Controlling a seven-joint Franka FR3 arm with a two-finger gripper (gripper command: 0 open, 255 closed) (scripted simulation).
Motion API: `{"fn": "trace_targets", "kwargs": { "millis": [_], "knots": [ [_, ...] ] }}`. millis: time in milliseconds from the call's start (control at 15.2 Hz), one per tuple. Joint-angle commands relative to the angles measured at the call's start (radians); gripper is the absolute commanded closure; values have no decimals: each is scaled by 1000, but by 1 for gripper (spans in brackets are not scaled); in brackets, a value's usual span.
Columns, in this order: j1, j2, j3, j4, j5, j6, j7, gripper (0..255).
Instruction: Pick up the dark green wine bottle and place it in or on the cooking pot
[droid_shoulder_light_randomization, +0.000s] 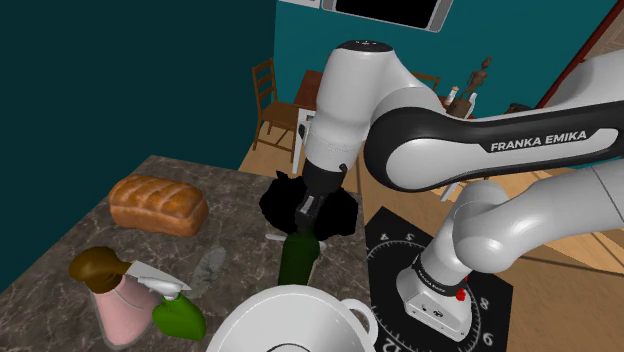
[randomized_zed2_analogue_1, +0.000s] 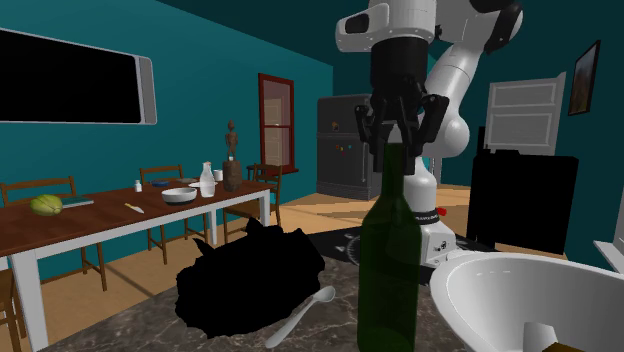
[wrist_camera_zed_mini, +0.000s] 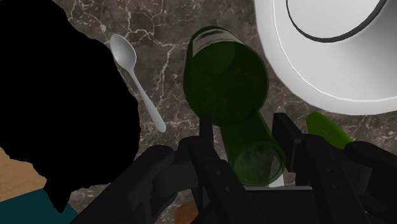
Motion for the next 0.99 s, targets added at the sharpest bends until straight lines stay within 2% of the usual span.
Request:
{"fn": "trace_targets", "kwargs": {
  "millis": [0,924],
  "knots": [
    [-1,-4,-4,10,-3,-15,1,255],
    [-14,-26,-53,179,-41,-206,12,255]
  ]
}}
